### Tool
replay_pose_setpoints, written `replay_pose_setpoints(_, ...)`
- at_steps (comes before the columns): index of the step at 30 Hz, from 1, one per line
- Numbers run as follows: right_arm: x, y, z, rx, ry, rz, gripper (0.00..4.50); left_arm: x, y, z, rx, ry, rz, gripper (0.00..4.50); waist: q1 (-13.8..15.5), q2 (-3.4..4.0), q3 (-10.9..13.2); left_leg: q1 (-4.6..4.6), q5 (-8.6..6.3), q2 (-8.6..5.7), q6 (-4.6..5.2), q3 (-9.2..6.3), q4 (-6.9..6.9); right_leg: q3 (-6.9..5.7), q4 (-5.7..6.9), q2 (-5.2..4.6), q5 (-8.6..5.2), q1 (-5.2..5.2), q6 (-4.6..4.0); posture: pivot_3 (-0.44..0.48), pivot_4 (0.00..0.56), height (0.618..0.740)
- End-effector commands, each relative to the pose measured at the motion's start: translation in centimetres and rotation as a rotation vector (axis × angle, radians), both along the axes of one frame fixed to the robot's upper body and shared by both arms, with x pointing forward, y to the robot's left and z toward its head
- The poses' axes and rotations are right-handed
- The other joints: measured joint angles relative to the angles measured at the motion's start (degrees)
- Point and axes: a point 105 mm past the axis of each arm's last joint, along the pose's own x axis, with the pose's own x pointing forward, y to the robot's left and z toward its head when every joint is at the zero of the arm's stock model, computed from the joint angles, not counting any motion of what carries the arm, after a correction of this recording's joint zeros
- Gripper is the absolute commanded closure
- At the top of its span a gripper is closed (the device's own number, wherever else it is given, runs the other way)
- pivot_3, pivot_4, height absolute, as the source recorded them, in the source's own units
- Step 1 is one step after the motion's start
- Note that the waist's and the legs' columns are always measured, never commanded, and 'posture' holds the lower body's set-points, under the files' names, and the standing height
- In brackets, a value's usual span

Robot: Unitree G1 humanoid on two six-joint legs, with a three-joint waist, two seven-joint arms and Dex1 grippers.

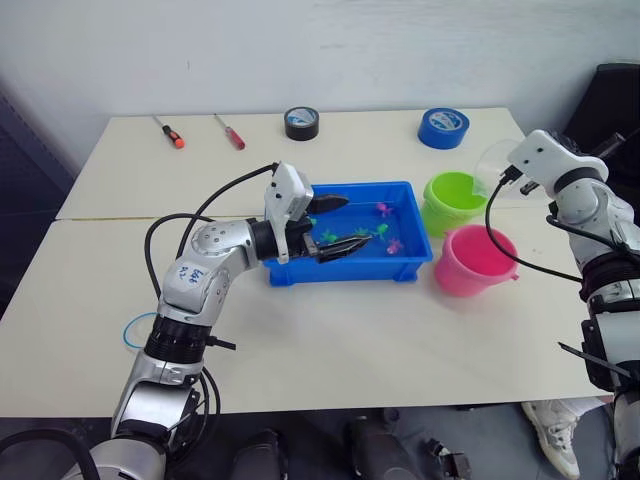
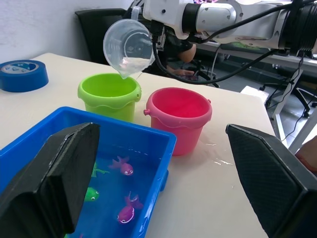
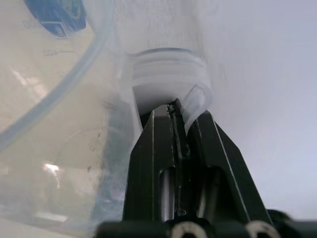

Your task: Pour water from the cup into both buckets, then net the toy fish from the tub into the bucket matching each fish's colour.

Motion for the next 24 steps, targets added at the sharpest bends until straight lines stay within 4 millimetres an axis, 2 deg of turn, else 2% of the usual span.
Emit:
replay_pose_setpoints(1, -0.2, 0.1, 2.9, -0.131, -0.074, -0.006, 4.42, -0.6, 0.0, 1.2, -0.022, -0.048, -0.008, 0.0, 0.0, 0.0, 0.0, 0.0, 0.0, 0.0, 0.0, 0.0, 0.0, 0.0, 0.01, 0.0, 0.0, 0.0, 0.0, 0.0, 0.15, 0.74)
replay_pose_setpoints(11, 0.4, 2.2, 3.7, -0.426, -0.075, 0.026, 4.42, -0.7, 0.1, 1.2, -0.028, -0.045, 0.004, 0.0, -0.2, 0.0, 0.0, 0.0, 0.0, 0.0, 0.0, 0.0, 0.02, -0.01, 0.07, -0.01, 0.0, -0.03, 0.0, 0.0, 0.15, 0.74)
replay_pose_setpoints(24, 0.6, 3.0, 3.8, -0.531, -0.086, 0.032, 4.42, -0.8, 0.1, 1.2, -0.035, -0.042, 0.007, 0.0, -1.0, 0.0, 0.0, 0.0, 0.0, -0.01, 0.0, 0.0, 0.06, -0.04, 0.21, -0.02, 0.0, -0.06, 0.0, 0.0, 0.15, 0.74)
